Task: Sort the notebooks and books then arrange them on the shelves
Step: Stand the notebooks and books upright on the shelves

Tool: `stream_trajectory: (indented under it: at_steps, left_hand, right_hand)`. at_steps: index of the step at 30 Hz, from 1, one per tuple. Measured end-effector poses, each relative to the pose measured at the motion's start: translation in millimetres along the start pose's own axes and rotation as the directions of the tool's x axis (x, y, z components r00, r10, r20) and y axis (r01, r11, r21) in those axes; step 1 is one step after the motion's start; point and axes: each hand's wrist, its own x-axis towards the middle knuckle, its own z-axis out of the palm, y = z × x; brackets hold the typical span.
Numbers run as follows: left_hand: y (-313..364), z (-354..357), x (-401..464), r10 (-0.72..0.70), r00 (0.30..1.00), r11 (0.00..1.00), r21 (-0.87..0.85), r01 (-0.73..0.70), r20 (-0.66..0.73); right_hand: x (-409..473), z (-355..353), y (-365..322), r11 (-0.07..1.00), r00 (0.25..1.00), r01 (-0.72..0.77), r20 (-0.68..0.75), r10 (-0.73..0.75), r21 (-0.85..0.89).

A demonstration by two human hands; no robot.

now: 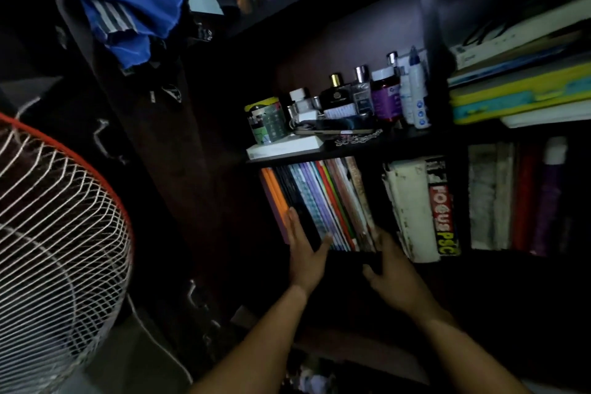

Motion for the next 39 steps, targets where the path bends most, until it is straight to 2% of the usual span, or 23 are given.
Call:
stream_trajectory:
  at_steps: [2,5,9,13,16,19,21,23,26,31,34,36,39]
  left_hand:
    - [17.5,12.3,-29.1,-0.035,0.999,0.998,-0.054,0.036,0.034]
    - [57.0,35.2,-77.9,-0.066,0.964,0.947,-0.288,0.142,0.258]
    - [127.1,61.6,-138.6,0.011,0.900,0.851,-0.476,0.221,0.437]
    - [199.2,93.2,-198.4,0.141,0.786,0.793,-0.543,0.274,0.602]
    - [274.4,129.6,-269.6,0.327,0.568,0.775,-0.558,0.297,0.755]
    - [328.9,152.3,-336.3,0.468,0.376,0.740,-0.587,0.328,0.800]
    - [362.5,160.8,-388.1,0.546,0.222,0.758,-0.589,0.280,0.808]
    - [383.3,164.9,-426.3,0.587,0.113,0.769,-0.596,0.233,0.801]
    - [405.2,160.8,-484.6,0.616,-0.086,0.780,-0.591,0.205,0.783]
    - [410.5,142.7,-544.7,0.645,-0.285,0.759,-0.637,0.133,0.709]
    - [421.7,130.5,-572.7,0.649,-0.378,0.737,-0.668,0.099,0.660]
    - [433.0,122.4,-592.4,0.644,-0.436,0.725,-0.683,0.087,0.629]
    - [450.4,108.3,-618.6,0.633,-0.510,0.705,-0.705,0.070,0.583]
  right_hand:
    - [-28.5,-13.7,-10.4,0.996,0.996,-0.085,-0.025,0.086,0.016]
    - [-69.7,-38.0,-20.2,0.976,0.971,-0.202,-0.113,0.210,0.076]
    - [-134.9,-97.1,-34.6,0.967,0.937,-0.249,-0.238,0.255,0.057]
    - [-214.6,-174.4,-49.8,0.954,0.878,-0.298,-0.385,0.287,0.030]
    - [-307.9,-242.6,-70.0,0.914,0.757,-0.406,-0.561,0.335,-0.003]
    - [-388.3,-287.1,-91.8,0.847,0.628,-0.529,-0.697,0.347,-0.055]
    - [-451.0,-307.9,-107.8,0.770,0.514,-0.635,-0.780,0.358,-0.064]
    - [-497.9,-321.4,-123.0,0.674,0.454,-0.733,-0.805,0.382,-0.093]
    - [-569.7,-328.0,-150.4,0.534,0.345,-0.843,-0.829,0.440,-0.068]
    - [-656.5,-316.6,-189.9,0.376,0.231,-0.925,-0.868,0.439,-0.056]
    - [-701.5,-312.3,-220.3,0.361,0.146,-0.932,-0.931,0.334,-0.016]
    - [-736.1,-314.7,-238.4,0.396,0.033,-0.917,-0.980,0.196,0.048]
    - [-794.2,-326.8,-251.6,0.388,-0.192,-0.911,-0.976,-0.097,0.141]
